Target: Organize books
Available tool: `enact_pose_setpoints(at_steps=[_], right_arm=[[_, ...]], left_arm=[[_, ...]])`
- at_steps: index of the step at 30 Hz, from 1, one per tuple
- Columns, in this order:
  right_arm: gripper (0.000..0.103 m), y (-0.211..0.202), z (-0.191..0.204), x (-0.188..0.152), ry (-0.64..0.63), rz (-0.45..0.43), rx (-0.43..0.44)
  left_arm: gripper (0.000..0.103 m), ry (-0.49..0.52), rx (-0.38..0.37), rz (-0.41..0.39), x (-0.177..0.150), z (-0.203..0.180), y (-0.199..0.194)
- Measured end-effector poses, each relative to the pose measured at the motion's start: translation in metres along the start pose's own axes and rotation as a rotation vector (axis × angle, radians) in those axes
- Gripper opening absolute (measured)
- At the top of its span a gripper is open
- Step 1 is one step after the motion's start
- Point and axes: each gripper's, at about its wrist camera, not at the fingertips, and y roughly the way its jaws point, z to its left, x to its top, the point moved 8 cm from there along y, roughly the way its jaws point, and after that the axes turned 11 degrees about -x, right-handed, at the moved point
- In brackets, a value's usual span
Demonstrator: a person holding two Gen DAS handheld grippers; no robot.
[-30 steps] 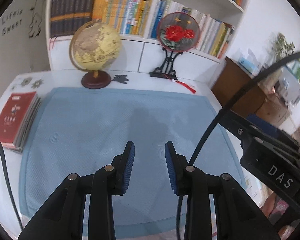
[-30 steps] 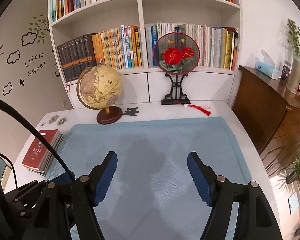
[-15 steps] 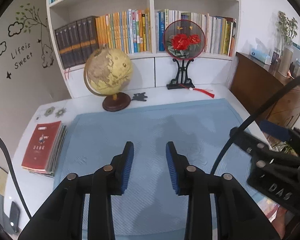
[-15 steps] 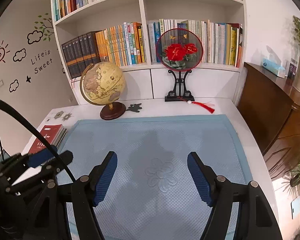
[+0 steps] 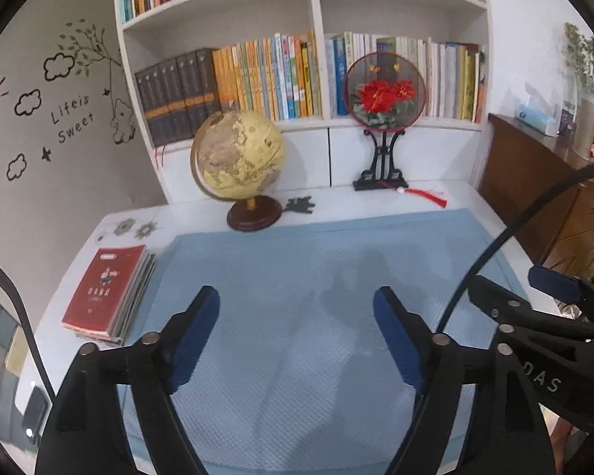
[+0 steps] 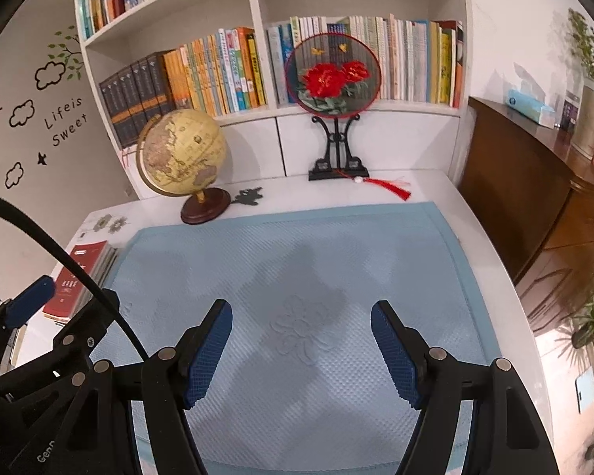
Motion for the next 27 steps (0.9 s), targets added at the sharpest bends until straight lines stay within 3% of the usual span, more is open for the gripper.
enact_pose_setpoints(at_steps=[3, 7, 15, 27], right_arm=[[0.071, 0.001, -0.001, -0.002, 0.009, 0.013, 0.008], [0.071, 0.002, -0.001, -0.004, 0.015, 0.019, 0.008], [0.071, 0.005, -0.005, -0.007, 0.087, 0.081, 0.060], [0.071, 0.005, -0.003, -0.008, 0.079, 0.068, 0.054]], left_arm=[[0.082, 0.009, -0.018, 0.023, -0.002, -0.002, 0.002], [0.083, 0.055, 0.021, -0.003, -0.001, -0.005, -0.003], [0.082, -0.001, -0.063, 0.057, -0.008, -0.003, 0.005], [0.083, -0.004, -0.053, 0.057, -0.011, 0.000, 0.006]])
